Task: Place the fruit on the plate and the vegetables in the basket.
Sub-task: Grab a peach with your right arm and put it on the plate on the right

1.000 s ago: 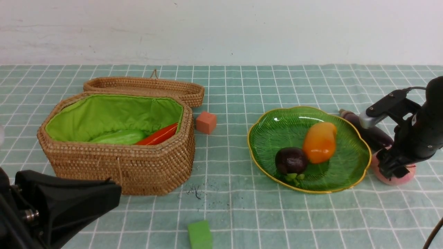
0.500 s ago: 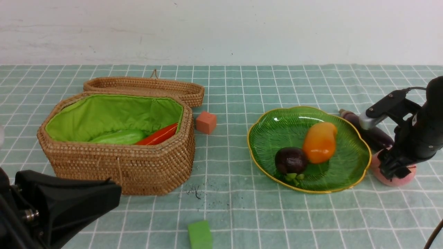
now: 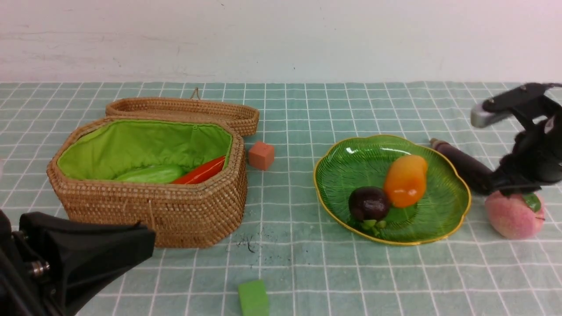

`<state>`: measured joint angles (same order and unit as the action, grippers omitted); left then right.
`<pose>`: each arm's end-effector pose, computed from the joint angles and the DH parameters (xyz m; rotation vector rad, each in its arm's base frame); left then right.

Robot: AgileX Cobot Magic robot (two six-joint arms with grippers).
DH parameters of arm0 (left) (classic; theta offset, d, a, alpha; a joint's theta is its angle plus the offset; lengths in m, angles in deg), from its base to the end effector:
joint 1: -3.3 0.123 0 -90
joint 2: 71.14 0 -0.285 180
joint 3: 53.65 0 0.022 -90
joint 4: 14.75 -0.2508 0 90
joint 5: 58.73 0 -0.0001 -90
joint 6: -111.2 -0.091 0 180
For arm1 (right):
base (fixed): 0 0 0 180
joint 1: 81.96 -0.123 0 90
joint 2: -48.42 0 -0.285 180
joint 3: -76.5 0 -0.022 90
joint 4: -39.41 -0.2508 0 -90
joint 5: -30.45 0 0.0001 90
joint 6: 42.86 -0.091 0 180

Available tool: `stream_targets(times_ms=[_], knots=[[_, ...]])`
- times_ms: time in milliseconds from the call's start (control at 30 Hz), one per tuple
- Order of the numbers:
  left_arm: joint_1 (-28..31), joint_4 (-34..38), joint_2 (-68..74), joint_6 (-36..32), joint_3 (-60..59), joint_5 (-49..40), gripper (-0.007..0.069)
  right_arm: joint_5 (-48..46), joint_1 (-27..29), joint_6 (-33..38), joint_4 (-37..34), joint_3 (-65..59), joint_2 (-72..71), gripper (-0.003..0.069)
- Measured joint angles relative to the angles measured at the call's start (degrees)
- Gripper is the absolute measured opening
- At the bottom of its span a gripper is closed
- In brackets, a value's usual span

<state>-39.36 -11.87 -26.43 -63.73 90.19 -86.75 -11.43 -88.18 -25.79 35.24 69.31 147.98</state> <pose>0.0924 -0.0881 0.3555 0.6022 1.8526 -0.6125 0.3387 0.0414 0.2752 -0.4714 2.5477 0.0135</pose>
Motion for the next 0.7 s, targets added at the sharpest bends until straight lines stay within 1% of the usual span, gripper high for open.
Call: stream_targets(times_ms=[33,100,233,333,400,500,567,600,633,700], knots=[[0.0,0.1,0.0,0.0,0.0,1.3,-0.0008,2.5,-2.1,0.9,-3.6,0.6,-0.1,0.0018],[0.0,0.1,0.0,0.0,0.0,3.2,-0.0008,5.2,-4.8,2.5,-7.4,2.1,1.0,0.0003],[0.0,0.1,0.0,0.0,0.0,4.8,-0.0008,5.2,-5.8,2.6,-8.3,3.2,2.7,0.0001],[0.0,0.1,0.0,0.0,0.0,4.3,-0.0008,2.2,-4.2,-1.4,-5.7,4.4,2.9,0.0001],[0.0,0.1,0.0,0.0,0.0,3.4,-0.0008,-0.7,-1.0,-8.4,-2.7,5.6,2.2,0.0001],[0.0,0.1,0.0,0.0,0.0,3.0,-0.0008,-2.6,3.5,-14.4,1.2,6.0,1.9,0.0006],[0.0,0.1,0.0,0.0,0.0,2.9,-0.0008,-2.5,8.2,-16.8,4.2,6.0,3.2,0.0036],[0.0,0.1,0.0,0.0,0.0,2.9,-0.0008,-2.4,8.5,-17.1,4.7,6.0,3.6,0.0045],[0.0,0.1,0.0,0.0,0.0,2.9,-0.0008,-1.4,10.9,-17.1,5.4,6.0,5.0,0.0098],[0.0,0.1,0.0,0.0,0.0,2.8,-0.0008,0.2,12.8,-16.7,5.5,6.0,7.2,0.0191]])
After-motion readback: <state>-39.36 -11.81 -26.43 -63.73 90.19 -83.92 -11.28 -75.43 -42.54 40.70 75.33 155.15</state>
